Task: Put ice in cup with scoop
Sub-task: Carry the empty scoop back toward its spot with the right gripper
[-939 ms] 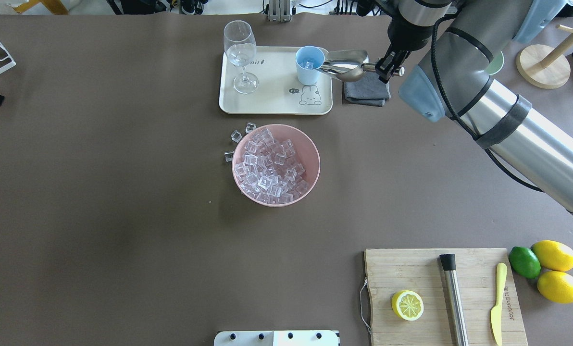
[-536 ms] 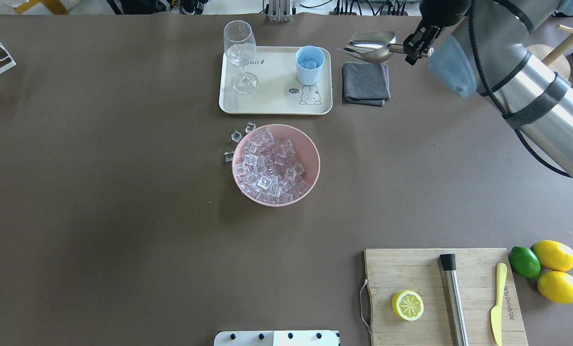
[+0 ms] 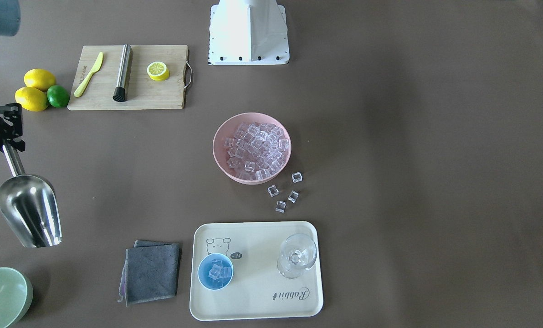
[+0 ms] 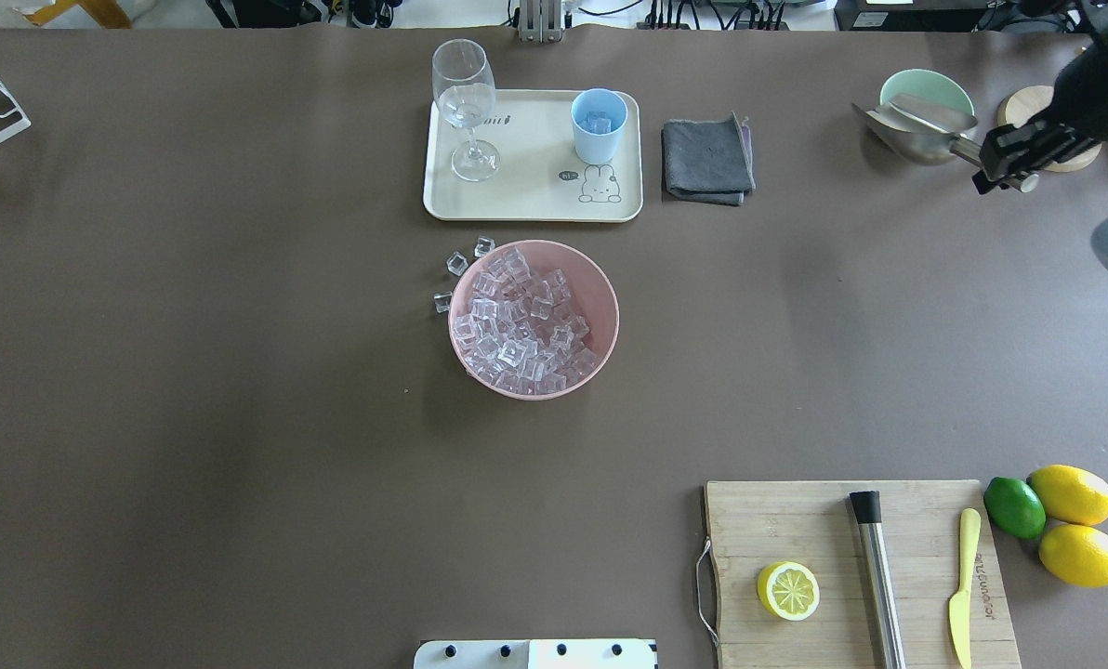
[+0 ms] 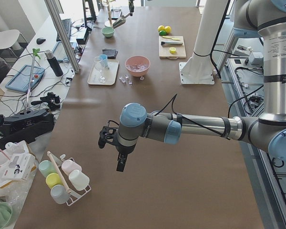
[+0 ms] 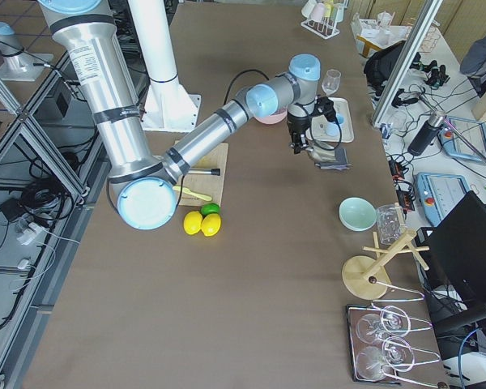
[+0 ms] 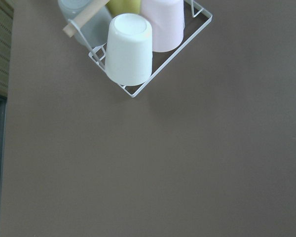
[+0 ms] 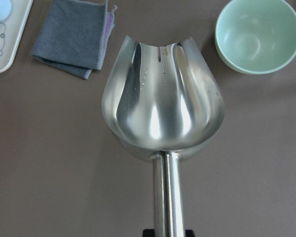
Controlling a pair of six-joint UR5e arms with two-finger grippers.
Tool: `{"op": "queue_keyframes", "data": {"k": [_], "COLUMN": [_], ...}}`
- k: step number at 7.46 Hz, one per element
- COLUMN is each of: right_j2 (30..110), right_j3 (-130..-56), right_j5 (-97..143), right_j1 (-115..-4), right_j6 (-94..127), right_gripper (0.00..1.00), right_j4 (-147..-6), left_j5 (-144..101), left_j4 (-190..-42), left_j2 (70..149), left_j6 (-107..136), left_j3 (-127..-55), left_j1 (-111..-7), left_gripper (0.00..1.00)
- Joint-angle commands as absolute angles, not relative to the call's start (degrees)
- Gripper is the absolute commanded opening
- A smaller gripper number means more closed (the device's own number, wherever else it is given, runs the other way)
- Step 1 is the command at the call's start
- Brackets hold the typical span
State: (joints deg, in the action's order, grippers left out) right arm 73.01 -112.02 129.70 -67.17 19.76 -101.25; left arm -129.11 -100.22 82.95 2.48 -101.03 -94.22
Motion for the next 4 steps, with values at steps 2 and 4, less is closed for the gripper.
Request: {"op": "queue_keyframes", "data": {"k": [2,4], "right_j2": [94.6,100.9], "right_j3": [-115.3,-111.8], "right_j5": [131.3,129.4], "right_j1": [-72.3,-72.3], "right_j6": [23.3,28.2], "right_gripper": [0.00,0.00], "right_j4": [-88.1,-76.2], "left_j5": [-128.2,-128.7], "left_j4": [-93.2,-93.1], "left_j2": [82.3,81.9], "left_j6": [-1.4,-1.3], "left_j3": [-102.3,-103.1], "left_j1": [-95.9,-96.2], "left_gripper": [1.00,1.00]}}
